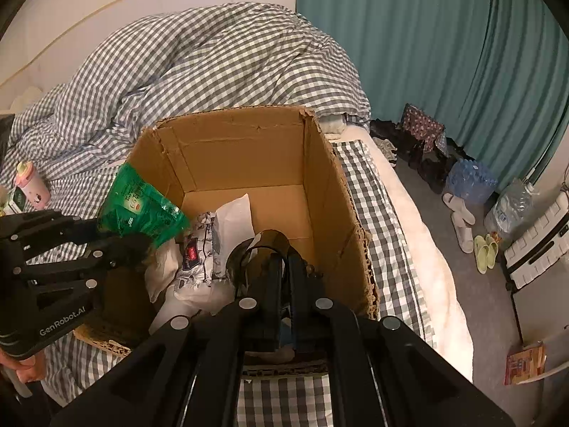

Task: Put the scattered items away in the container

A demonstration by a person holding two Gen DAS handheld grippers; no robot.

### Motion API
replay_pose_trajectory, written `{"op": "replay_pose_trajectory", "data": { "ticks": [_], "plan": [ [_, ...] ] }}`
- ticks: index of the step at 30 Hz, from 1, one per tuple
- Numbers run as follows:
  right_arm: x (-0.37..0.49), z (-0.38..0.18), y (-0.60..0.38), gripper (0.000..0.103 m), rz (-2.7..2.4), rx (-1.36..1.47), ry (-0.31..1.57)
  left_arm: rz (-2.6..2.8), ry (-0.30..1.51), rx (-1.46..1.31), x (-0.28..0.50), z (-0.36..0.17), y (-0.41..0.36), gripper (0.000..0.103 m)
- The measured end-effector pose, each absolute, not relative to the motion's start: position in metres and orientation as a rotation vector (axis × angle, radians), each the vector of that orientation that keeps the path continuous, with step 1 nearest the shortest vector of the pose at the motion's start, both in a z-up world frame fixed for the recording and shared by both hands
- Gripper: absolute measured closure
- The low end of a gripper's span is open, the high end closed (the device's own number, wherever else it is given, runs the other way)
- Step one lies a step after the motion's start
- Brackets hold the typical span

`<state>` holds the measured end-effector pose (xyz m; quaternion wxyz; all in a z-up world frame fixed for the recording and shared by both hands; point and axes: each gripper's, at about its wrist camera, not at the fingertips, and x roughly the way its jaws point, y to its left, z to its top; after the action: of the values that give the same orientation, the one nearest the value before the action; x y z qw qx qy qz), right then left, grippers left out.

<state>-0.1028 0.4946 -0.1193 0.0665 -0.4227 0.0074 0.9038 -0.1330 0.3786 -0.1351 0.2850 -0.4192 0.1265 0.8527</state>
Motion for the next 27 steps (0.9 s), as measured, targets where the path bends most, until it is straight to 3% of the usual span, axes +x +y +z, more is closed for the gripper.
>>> {"op": "replay_pose_trajectory", "data": {
  "ticks": [1, 3, 4, 5, 27],
  "plan": [
    [-0.103, -0.118, 0.494, 0.093, 2.725, -1.268, 0.02, 2.285, 0.334, -1.115, -0.133, -0.134, 0.378, 0.047],
    [-0.102, -0.114, 0.494, 0.073, 2.728, -1.243, 0.021, 2.292, 0.323, -1.107, -0.132, -0.131, 0.376, 0.037],
    [-0.101, -0.113, 0.494, 0.055, 2.733, -1.231, 0.031, 2.295, 0.317, -1.104, -0.132, -0.129, 0.376, 0.03],
    [-0.099, -0.111, 0.495, 0.045, 2.742, -1.22, 0.046, 2.299, 0.312, -1.101, -0.132, -0.127, 0.376, 0.025],
    [-0.081, -0.072, 0.48, 0.041, 2.825, -1.086, 0.055, 2.37, 0.208, -0.996, -0.12, -0.083, 0.346, 0.023]
  ]
}}
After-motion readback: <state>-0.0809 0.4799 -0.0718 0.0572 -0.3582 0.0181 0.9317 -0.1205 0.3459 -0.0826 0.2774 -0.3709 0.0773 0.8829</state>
